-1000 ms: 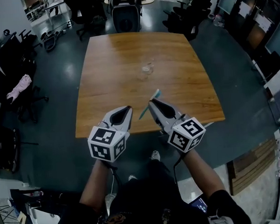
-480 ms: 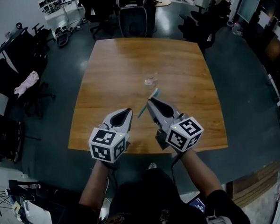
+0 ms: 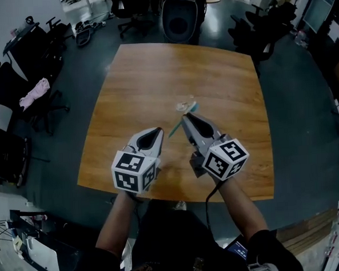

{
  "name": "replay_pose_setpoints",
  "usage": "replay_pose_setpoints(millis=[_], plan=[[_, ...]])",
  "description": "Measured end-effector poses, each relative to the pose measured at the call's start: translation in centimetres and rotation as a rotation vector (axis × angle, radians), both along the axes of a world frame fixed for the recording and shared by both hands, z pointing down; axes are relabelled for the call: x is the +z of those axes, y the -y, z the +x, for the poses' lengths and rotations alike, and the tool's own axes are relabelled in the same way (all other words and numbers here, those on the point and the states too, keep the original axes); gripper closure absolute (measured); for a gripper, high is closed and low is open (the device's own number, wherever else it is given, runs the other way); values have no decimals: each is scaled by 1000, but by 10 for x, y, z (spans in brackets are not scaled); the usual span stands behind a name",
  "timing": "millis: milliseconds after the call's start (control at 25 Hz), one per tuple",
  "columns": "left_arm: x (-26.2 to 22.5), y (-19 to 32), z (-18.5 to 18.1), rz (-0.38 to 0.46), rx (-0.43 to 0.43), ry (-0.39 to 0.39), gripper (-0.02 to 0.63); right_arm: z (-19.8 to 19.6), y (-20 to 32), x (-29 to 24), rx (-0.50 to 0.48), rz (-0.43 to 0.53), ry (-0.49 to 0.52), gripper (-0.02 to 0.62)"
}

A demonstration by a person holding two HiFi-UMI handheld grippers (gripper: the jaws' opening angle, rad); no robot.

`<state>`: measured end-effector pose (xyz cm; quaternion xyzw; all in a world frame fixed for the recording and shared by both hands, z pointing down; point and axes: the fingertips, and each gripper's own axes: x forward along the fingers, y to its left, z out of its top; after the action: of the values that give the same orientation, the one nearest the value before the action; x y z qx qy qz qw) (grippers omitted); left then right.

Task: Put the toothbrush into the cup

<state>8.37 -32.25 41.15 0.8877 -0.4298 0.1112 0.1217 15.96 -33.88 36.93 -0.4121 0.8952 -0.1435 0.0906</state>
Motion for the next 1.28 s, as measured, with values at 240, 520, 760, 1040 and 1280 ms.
replay_pose_setpoints(millis=[240,520,760,1040,1280], plan=[[14,57,3,-15,69,-27,598,14,55,12,105,-14,-42,561],[38,126,33,-63,181,-45,598,46,129,29,240,-55,-74,561],[67,165,51,-126,221,-41,598,71,179,65,327,-117,-68,561],[101,199,54,-187,221,-33,598,74,223,123,352,-202,-114,561],[125,212,49,-232,200,-39,598,66,237,157,334,-246,-193,561]])
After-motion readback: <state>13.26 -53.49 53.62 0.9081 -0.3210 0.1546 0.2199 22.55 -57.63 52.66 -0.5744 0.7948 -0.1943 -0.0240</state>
